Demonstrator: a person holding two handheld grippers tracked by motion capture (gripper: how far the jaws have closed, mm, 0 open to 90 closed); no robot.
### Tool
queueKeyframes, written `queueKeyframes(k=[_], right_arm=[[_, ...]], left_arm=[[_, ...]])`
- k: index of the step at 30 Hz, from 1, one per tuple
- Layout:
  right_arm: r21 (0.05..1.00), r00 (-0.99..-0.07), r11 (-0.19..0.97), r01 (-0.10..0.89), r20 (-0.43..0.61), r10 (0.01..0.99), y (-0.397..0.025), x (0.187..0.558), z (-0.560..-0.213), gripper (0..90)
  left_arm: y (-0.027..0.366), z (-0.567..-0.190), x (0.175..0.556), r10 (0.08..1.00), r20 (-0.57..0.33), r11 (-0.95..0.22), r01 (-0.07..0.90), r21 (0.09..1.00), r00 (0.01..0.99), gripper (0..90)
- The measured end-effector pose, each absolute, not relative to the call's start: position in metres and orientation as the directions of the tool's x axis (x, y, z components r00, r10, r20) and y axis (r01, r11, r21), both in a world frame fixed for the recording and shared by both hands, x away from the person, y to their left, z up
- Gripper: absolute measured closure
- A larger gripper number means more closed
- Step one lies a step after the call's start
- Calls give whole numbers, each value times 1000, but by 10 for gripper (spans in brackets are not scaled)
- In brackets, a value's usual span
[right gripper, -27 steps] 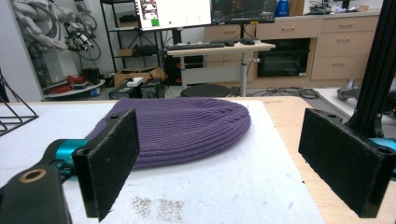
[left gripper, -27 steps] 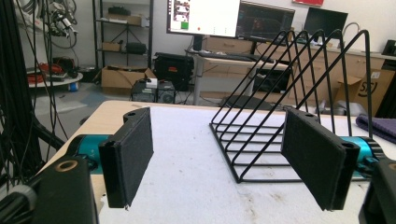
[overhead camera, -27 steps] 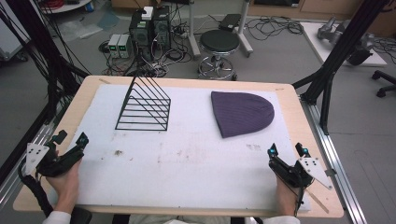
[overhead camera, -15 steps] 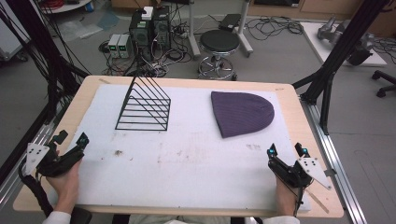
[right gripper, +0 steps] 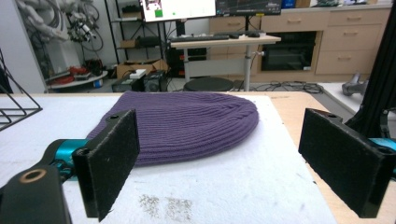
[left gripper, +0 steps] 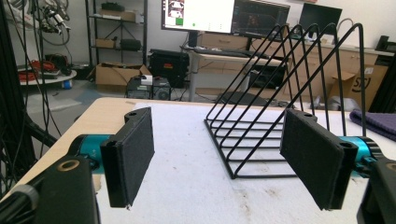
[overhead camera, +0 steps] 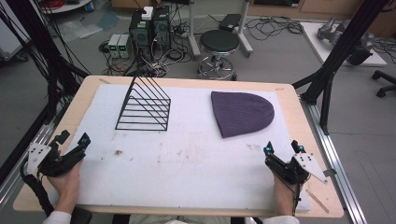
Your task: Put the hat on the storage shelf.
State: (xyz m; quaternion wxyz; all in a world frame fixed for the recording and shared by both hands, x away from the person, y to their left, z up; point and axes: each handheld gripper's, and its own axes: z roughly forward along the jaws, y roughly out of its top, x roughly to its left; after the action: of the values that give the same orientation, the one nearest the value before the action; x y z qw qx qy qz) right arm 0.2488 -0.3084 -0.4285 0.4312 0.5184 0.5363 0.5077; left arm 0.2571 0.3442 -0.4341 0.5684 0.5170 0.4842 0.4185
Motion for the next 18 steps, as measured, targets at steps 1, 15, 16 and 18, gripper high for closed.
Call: queueKeyframes(k=[1, 15, 16, 18], right_arm=[[991, -93, -52, 125, 64, 994, -307, 251, -427, 118], [989, -52, -32, 147, 40, 998, -310, 275, -411, 118], [989, -52, -32, 147, 40, 998, -310, 275, -411, 118], [982, -36, -43, 184, 50, 998, -310, 285, -411, 118]], left_arm=[[345, -434, 257, 977, -120, 117, 23, 993, 179, 262], [343, -435, 258, 975, -118, 116, 23, 993, 191, 261], [343, -434, 258, 975, -113, 110, 24, 994, 192, 261], [341, -434, 258, 975, -102, 99, 23, 995, 197, 261]])
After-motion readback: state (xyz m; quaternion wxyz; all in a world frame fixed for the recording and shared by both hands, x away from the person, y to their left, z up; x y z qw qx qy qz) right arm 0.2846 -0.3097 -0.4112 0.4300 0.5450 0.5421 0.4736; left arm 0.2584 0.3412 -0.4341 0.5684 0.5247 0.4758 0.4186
